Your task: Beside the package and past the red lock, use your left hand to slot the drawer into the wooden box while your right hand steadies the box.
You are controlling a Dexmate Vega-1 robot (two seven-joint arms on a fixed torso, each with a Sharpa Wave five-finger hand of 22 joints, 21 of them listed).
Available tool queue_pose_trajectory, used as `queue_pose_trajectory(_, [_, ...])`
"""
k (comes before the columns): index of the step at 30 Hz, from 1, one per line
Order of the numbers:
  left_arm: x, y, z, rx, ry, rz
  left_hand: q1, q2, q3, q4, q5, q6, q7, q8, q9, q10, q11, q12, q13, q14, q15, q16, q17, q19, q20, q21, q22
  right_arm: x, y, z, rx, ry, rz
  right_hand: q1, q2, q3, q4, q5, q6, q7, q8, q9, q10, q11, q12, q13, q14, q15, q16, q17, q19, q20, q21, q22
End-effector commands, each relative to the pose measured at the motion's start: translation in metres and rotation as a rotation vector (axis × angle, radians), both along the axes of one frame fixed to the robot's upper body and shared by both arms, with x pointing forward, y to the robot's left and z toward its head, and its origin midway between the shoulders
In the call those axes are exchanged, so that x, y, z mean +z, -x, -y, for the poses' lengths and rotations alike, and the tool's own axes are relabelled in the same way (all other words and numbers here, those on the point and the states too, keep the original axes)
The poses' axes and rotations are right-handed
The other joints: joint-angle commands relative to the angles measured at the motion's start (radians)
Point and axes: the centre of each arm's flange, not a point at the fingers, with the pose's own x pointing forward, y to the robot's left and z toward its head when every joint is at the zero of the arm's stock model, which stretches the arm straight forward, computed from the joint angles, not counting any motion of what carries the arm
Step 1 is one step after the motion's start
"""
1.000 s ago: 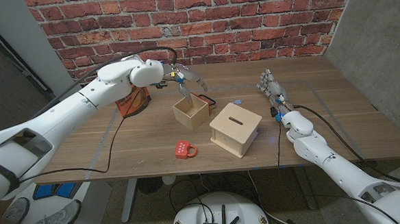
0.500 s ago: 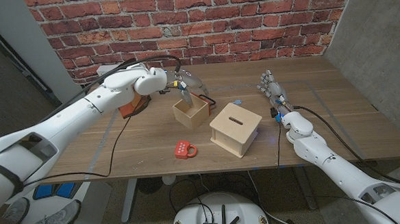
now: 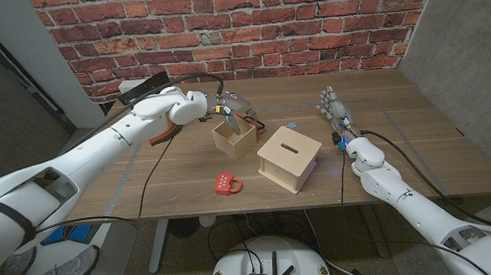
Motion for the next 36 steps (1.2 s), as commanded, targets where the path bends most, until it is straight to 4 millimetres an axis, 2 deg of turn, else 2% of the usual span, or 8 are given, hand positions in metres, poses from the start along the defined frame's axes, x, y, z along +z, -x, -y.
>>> queue_pose_trajectory(1, [-0.006,-0.009,0.003,-0.018,0.044,-0.001,0.02,0.001,-0.009,0.002,-0.003,0.045,0.001,0.013,0.002,0.037,-0.006,0.008,0.001,0.028,-0.125,0.007,0.0,0.018,-0.169,0.009,0.002,0.003,-0.003,0.0,0.012,0.001,0.006,-0.012,0.005,0.008,0.004,-0.004,0.012,-0.002,0.004,0.003,0.008,-0.001,0.007,0.003,0.011,0.002,0.006,-0.001,0.006,0.008,0.002,0.003])
queue_pose_trajectory(8, [-0.007,-0.012,0.004,-0.019,0.061,-0.005,0.03,0.02,-0.017,0.007,-0.004,0.085,0.008,0.014,0.003,0.091,-0.003,0.011,0.001,0.077,-0.132,0.012,0.002,0.039,-0.169,0.011,0.002,0.004,-0.002,0.001,0.017,0.004,0.006,-0.014,0.004,0.011,0.004,-0.005,0.014,-0.001,0.005,0.003,0.01,-0.001,0.007,0.003,0.014,0.003,0.008,-0.004,0.006,0.009,0.002,0.003])
queue_pose_trajectory(11, [-0.008,-0.013,0.005,-0.02,0.066,-0.005,0.037,0.035,-0.023,0.008,-0.002,0.104,0.003,0.011,0.003,0.131,-0.011,0.014,0.001,0.119,-0.145,0.019,0.005,0.056,-0.169,0.013,0.003,0.003,-0.002,0.002,0.018,0.003,0.004,-0.015,0.004,0.013,0.004,-0.005,0.015,-0.002,0.005,0.003,0.012,-0.002,0.008,0.003,0.015,0.003,0.008,-0.005,0.007,0.01,0.003,0.003])
queue_pose_trajectory(15, [-0.009,-0.014,0.005,-0.01,0.065,-0.008,0.047,0.047,-0.029,0.007,0.0,0.119,-0.006,0.006,0.004,0.166,-0.037,0.015,0.001,0.158,-0.157,0.023,0.005,0.072,-0.17,0.014,0.003,0.003,-0.002,0.003,0.018,0.001,0.006,-0.016,0.004,0.015,0.003,-0.006,0.019,-0.002,0.006,0.003,0.014,-0.003,0.008,0.003,0.018,0.003,0.009,-0.007,0.007,0.01,0.003,0.003])
queue_pose_trajectory(19, [-0.011,-0.015,0.006,-0.012,0.069,0.0,0.055,0.062,-0.035,0.008,0.003,0.151,-0.009,0.007,0.005,0.205,-0.041,0.016,0.001,0.196,-0.164,0.026,0.007,0.09,-0.17,0.016,0.004,0.003,-0.001,0.003,0.018,-0.001,0.007,-0.016,0.004,0.017,0.003,-0.006,0.024,-0.001,0.008,0.003,0.015,-0.002,0.008,0.003,0.019,0.002,0.009,-0.009,0.008,0.011,0.003,0.003])
queue_pose_trajectory(21, [-0.011,-0.016,0.006,-0.015,0.079,0.002,0.058,0.066,-0.039,0.008,0.004,0.159,-0.002,0.005,0.005,0.222,-0.044,0.017,0.001,0.21,-0.165,0.026,0.007,0.102,-0.17,0.018,0.005,0.003,-0.001,0.003,0.019,-0.001,0.005,-0.017,0.003,0.018,0.003,-0.007,0.026,0.0,0.008,0.003,0.015,-0.002,0.008,0.003,0.02,0.002,0.01,-0.01,0.008,0.012,0.003,0.003])
queue_pose_trajectory(29, [-0.015,-0.016,0.006,-0.019,0.09,0.016,0.091,0.111,-0.027,0.005,0.011,0.256,-0.004,0.012,0.006,0.32,-0.058,0.021,0.002,0.301,-0.176,0.022,0.006,0.168,-0.171,0.024,0.007,0.0,-0.001,0.003,0.024,0.002,0.0,-0.018,0.003,0.022,0.003,-0.008,0.033,0.002,0.009,0.003,0.018,-0.002,0.008,0.003,0.023,0.003,0.011,-0.013,0.008,0.013,0.003,0.003])
queue_pose_trajectory(36, [-0.017,-0.02,0.006,0.003,0.103,0.001,0.099,0.122,-0.014,0.003,0.013,0.28,-0.007,0.01,0.006,0.34,-0.059,0.016,0.003,0.319,-0.177,0.009,0.002,0.188,-0.171,0.024,0.007,-0.002,-0.001,0.004,0.025,-0.001,-0.002,-0.019,0.003,0.023,0.003,-0.008,0.033,0.002,0.009,0.003,0.018,-0.003,0.008,0.003,0.025,0.003,0.011,-0.014,0.009,0.014,0.003,0.003])
